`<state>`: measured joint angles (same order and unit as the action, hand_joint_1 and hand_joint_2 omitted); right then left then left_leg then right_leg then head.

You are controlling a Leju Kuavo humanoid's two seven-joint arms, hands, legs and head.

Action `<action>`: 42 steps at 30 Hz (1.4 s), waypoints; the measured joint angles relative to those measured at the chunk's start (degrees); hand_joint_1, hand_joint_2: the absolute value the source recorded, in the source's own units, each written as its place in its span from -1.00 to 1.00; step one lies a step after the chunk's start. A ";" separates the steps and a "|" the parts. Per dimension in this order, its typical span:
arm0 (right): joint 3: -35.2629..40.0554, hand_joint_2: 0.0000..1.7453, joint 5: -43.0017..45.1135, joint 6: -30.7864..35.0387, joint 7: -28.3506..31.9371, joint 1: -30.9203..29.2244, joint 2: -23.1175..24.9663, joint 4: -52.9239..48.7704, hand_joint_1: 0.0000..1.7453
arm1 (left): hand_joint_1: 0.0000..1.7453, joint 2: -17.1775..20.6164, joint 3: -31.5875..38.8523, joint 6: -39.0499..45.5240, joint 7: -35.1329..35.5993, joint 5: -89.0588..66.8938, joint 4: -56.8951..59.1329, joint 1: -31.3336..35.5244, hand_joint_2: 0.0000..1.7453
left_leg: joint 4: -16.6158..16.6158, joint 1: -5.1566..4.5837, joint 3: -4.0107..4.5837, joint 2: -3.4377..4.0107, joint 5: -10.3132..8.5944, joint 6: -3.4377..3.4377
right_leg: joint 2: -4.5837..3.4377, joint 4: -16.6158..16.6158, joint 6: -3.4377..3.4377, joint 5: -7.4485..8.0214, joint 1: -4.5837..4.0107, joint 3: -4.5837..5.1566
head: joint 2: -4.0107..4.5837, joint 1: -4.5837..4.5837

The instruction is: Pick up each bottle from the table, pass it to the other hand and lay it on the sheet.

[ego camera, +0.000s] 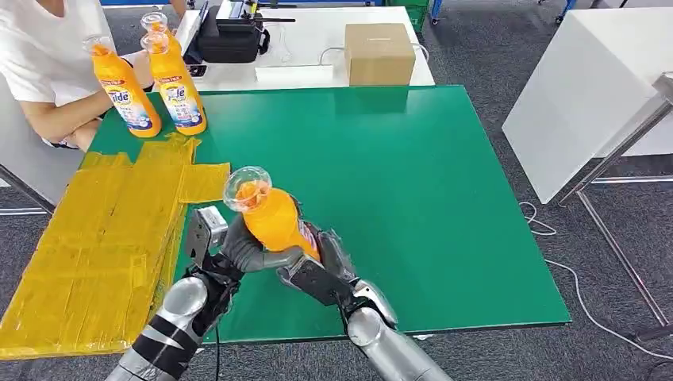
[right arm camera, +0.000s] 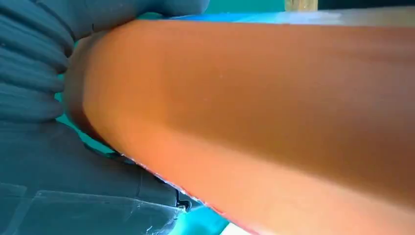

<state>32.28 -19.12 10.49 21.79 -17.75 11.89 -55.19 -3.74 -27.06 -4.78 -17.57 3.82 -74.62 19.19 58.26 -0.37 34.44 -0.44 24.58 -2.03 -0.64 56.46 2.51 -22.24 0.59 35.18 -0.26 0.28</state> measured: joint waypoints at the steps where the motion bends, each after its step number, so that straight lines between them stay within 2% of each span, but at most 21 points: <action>1: -0.06 1.00 0.24 0.07 0.04 0.04 -0.13 -0.54 -1.00 | 1.00 0.00 0.00 1.19 -0.35 -1.19 -0.37 0.04 1.00 | 0.00 0.00 0.00 0.00 0.00 0.00 | 0.00 0.00 0.00 0.00 0.00 0.00 | 0.00 -0.02; 3: -0.22 1.00 1.09 0.06 0.09 0.36 -0.59 -2.57 -1.00 | 1.00 0.04 0.00 5.68 -1.26 -6.33 -1.46 0.13 1.00 | 0.00 0.00 0.01 -0.01 0.00 0.00 | 0.01 0.00 0.00 0.00 0.00 0.00 | 0.00 -0.02; 6: -0.77 1.00 2.16 -0.68 -0.55 1.54 -1.40 -7.87 -1.00 | 1.00 0.20 0.07 17.52 -1.40 -21.30 -3.24 0.63 1.00 | 0.00 -0.01 0.04 -0.02 0.00 0.00 | 0.01 0.00 0.00 0.00 0.02 0.00 | 0.00 0.00; 9: -1.42 1.00 2.05 -1.25 -1.09 3.37 -2.78 -14.87 -1.00 | 1.00 2.17 2.93 23.47 2.26 -32.18 -3.10 2.85 1.00 | 0.00 0.00 -0.01 0.15 0.01 0.01 | -0.05 0.00 -0.01 0.01 0.00 0.06 | 0.00 0.00; 10: -1.66 -1.00 2.05 -1.38 -1.25 4.10 -3.36 -17.11 -1.00 | 1.00 3.44 4.29 23.36 2.90 -33.70 -2.77 3.70 1.00 | 0.00 0.01 -0.01 0.16 0.01 0.01 | -0.05 0.00 -0.01 0.02 0.00 0.08 | 0.00 -0.07; 14: -3.32 -1.00 2.93 -2.82 -1.81 6.19 -5.22 -23.81 -1.00 | 1.00 6.40 7.95 24.90 6.24 -42.72 -0.77 6.42 1.00 | 0.00 0.14 0.05 -0.04 -0.11 0.17 | 0.04 0.04 -0.03 0.01 -0.15 0.06 | 0.00 0.00; 21: -7.56 -1.00 12.52 -10.34 -1.64 9.02 -8.76 -32.58 -1.00 | 1.00 13.04 12.31 32.58 13.48 -66.05 8.82 12.55 1.00 | 0.00 0.13 0.05 0.09 -0.11 0.17 | 0.00 0.04 -0.03 0.02 -0.14 0.07 | 0.00 0.00; 22: -8.00 1.00 12.96 -10.77 -1.60 9.11 -9.20 -33.20 -1.00 | 1.00 13.64 12.77 33.48 13.66 -67.98 10.54 13.22 1.00 | 0.00 0.13 0.04 0.08 -0.11 0.17 | 0.00 0.04 -0.03 0.02 -0.14 0.08 | 0.00 0.00; 26: -9.07 1.00 13.42 -11.34 -1.57 9.41 -10.25 -34.90 -1.00 | 1.00 15.58 13.79 34.40 14.68 -70.85 15.18 14.47 1.00 | 0.00 0.13 0.05 0.01 -0.11 0.17 | 0.02 0.04 -0.03 0.01 -0.14 0.08 | 0.00 -0.02; 31: -9.90 1.00 13.94 -10.93 -1.55 9.75 -11.47 -36.59 -1.00 | 1.00 15.98 13.86 33.59 15.26 -75.03 23.50 16.46 1.00 | 0.00 0.11 0.07 0.00 -0.11 0.17 | 0.00 0.04 -0.03 0.01 -0.13 0.08 | 0.00 0.02; 37: -10.47 1.00 14.25 -10.56 -1.57 9.82 -12.15 -37.72 -1.00 | 1.00 14.84 13.68 33.24 14.32 -75.88 32.07 17.06 1.00 | 0.01 0.10 0.07 -0.02 -0.11 0.17 | 0.01 0.03 -0.03 0.01 -0.12 0.09 | 0.00 0.00; 42: -10.56 1.00 14.42 -10.51 -1.81 9.79 -12.33 -37.79 -1.00 | 1.00 12.02 13.77 30.27 11.39 -72.19 37.53 17.67 1.00 | 0.00 0.10 0.09 -0.03 -0.11 0.17 | 0.02 0.03 -0.03 0.01 -0.12 0.08 | 0.00 0.00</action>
<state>21.73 -4.70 -0.02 19.98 -7.96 -0.44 -92.98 8.28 -13.29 25.48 -6.18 -68.37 -37.09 36.85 58.26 -0.27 34.54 -0.47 24.47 -1.86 -0.62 56.49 2.47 -22.23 0.47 35.26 -0.26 0.28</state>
